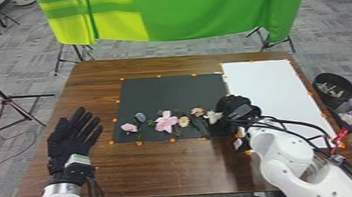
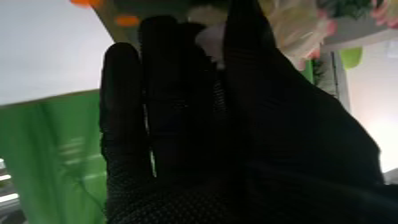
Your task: Arrange flowers
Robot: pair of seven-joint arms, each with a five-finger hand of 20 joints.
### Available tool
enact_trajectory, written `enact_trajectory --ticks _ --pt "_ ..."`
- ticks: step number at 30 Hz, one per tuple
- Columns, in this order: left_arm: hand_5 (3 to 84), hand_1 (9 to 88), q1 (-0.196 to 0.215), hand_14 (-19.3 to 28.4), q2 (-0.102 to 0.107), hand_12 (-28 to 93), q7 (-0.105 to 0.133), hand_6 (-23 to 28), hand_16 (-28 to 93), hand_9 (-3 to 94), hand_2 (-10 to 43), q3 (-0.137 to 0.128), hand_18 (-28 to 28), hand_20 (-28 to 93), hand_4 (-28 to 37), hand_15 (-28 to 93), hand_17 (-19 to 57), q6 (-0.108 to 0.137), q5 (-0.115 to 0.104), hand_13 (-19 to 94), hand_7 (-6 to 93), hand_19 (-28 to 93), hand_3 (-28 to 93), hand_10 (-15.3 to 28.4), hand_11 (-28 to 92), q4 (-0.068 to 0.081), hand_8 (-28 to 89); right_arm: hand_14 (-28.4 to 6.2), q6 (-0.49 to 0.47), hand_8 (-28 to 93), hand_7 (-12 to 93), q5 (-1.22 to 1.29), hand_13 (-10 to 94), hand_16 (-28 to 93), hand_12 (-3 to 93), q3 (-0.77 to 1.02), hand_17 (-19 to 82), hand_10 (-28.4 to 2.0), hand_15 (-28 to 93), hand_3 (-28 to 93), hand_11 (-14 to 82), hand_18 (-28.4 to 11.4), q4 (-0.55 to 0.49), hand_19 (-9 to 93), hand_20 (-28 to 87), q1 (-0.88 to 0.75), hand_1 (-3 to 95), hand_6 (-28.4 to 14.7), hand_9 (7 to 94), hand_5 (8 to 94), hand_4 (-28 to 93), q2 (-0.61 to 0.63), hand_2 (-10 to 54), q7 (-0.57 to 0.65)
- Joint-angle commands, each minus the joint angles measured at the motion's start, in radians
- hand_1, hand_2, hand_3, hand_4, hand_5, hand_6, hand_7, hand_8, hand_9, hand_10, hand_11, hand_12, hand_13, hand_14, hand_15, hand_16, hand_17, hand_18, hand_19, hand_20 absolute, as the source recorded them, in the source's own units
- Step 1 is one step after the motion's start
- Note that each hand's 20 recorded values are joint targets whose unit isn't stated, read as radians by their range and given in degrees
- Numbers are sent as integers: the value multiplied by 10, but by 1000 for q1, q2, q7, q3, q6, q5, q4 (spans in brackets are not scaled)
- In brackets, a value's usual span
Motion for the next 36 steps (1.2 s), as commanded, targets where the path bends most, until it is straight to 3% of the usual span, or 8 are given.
enact_trajectory --ticks 1,7,17,20,25,32,34,36 --pt "410 277 21 170 2 120 0 99 -70 333 151 -14 159 99 -283 419 -71 14 -14 238 133 369 706 158 268 -9 -78 -88 -66 -142 176 32 558 222 150 56 265 -115 298 829 125 -160 -52 638 267 -43 537 -16 543 475 -283 29 -95 19" --pt "406 278 22 169 0 121 4 99 -69 332 146 -14 158 99 -283 418 -72 15 -15 236 132 369 707 158 267 -10 -78 -103 -95 -130 139 55 494 190 144 114 240 -143 294 852 95 -169 -117 634 249 -84 496 -46 439 362 -283 40 -95 9" --pt "411 279 23 171 1 122 10 100 -68 335 144 -9 158 100 -283 423 -71 18 -19 242 136 369 706 159 271 -10 -78 -117 -98 -117 115 102 479 181 136 152 222 -150 281 828 76 -180 -158 629 245 -102 393 -52 434 361 -283 36 -95 -32" --pt "413 280 20 171 5 122 15 100 -68 336 145 -5 158 100 -283 424 -71 19 -21 244 136 369 703 158 273 -8 -79 -126 7 -112 107 144 468 182 138 169 219 -158 274 805 71 -183 -147 623 242 -115 332 -54 425 358 -282 36 -86 -28" --pt "412 275 -2 171 11 116 18 99 -72 334 146 0 159 100 -283 416 -72 12 -20 242 133 369 703 158 264 0 -80 -145 195 -102 103 244 440 177 140 220 214 -166 259 789 68 -184 -120 587 223 -121 229 -54 416 371 -277 28 36 -7" --pt "388 257 -27 152 31 88 7 88 -78 314 154 -28 155 97 -283 322 -72 -41 9 219 77 359 692 150 201 27 -76 -142 355 -98 99 1033 348 211 117 413 179 -133 101 787 42 -169 -76 365 196 -127 172 -39 350 330 -282 -72 83 -245" --pt "380 249 -27 152 49 89 27 90 -73 303 153 -43 154 95 -283 314 -73 -34 -10 214 71 353 688 151 194 33 -71 -143 316 -99 103 1188 331 218 115 447 171 -136 91 800 37 -169 -58 328 196 -111 169 -26 346 325 -281 -97 80 -295" --pt "377 244 -30 152 51 90 27 91 -71 296 152 -64 153 94 -283 306 -73 -42 -3 208 67 349 687 153 189 39 -68 -139 274 -103 106 1241 307 220 112 480 159 -137 80 806 29 -167 -45 291 196 -118 164 -15 348 334 -281 -110 79 -335"
